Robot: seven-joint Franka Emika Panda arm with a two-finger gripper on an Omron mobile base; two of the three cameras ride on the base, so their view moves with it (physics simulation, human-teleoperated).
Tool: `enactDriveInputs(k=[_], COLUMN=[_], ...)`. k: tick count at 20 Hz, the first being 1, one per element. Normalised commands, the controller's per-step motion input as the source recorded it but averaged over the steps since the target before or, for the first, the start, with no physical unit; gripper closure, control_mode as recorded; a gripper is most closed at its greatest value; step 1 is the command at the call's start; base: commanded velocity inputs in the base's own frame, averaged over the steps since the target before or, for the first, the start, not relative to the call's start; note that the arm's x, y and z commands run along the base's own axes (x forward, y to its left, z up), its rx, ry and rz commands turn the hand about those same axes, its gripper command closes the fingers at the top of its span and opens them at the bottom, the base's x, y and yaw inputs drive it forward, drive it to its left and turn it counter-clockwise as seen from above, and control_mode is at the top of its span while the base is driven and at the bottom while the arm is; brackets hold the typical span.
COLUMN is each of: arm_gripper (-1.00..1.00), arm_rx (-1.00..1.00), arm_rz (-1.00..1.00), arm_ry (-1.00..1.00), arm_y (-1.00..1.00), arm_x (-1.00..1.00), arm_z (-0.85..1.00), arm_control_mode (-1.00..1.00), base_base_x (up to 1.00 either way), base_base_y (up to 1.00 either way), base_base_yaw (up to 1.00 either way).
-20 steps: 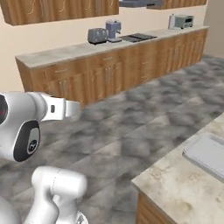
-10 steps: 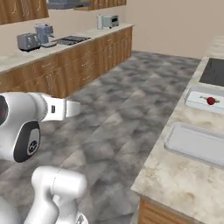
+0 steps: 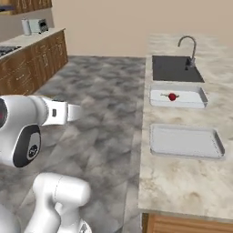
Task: Place one tomato and one fish in each tupperware on the nearby counter, to pack two identical lunches.
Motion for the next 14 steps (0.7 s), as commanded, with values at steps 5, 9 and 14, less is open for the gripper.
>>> enactDriveInputs(k=[5,9,14], arm_gripper=[1.00,1.00,1.00], arm_rx=[0.00,0.00,0.00], arm_rz=[0.00,0.00,0.00], arm_ry=[0.00,0.00,0.00], arm_y=[0.00,0.00,0.00], arm_x=[0.00,0.00,0.00], arm_z=[0.00,0.00,0.00], arm_control_mode=[1.00,1.00,1.00], base_base_x=[0.37,0.49,0.45], base_base_y=[0.22,0.64,0.95], base_base_yaw=[-0.65,-0.63,-0.64])
